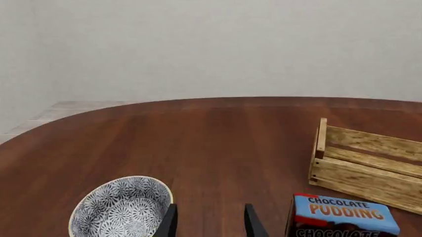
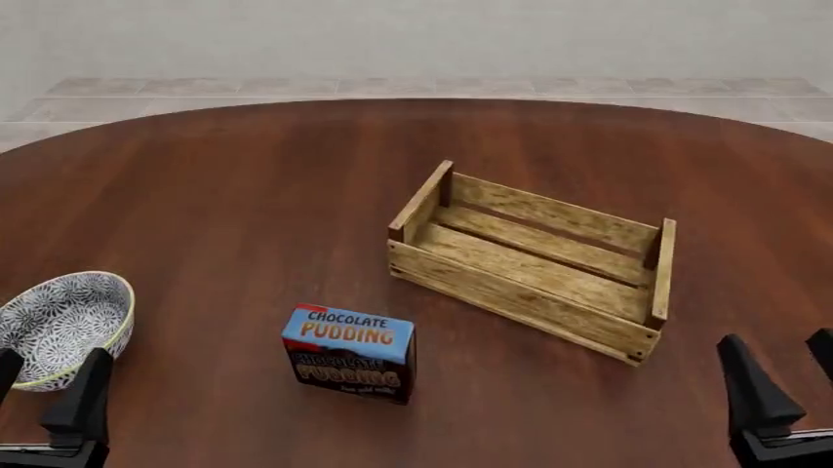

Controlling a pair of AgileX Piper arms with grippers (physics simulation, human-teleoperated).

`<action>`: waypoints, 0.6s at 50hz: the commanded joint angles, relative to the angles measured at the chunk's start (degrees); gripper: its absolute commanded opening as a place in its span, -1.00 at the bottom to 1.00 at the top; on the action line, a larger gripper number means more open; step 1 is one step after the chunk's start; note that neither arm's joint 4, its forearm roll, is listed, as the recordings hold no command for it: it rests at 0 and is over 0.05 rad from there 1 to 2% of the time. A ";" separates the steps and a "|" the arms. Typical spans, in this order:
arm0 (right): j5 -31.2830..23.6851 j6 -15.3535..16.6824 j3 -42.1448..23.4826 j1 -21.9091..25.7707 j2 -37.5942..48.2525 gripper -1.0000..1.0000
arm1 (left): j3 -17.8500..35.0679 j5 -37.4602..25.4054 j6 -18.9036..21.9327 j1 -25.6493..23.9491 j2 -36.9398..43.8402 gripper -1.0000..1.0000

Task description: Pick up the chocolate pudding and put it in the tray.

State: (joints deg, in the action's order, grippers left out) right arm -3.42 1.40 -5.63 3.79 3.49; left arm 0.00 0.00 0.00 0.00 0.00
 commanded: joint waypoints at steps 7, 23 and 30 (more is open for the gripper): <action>-0.77 0.72 -13.32 4.54 18.55 1.00 | 0.00 0.00 0.00 0.00 0.00 1.00; -5.26 8.09 -29.91 16.49 32.42 1.00 | 0.00 0.00 0.00 0.00 0.00 1.00; -7.46 9.43 -37.78 21.44 40.74 1.00 | 0.00 0.00 0.00 0.00 0.00 1.00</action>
State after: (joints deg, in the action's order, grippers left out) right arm -8.26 8.46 -33.43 18.91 33.94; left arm 0.00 0.00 0.00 0.00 0.00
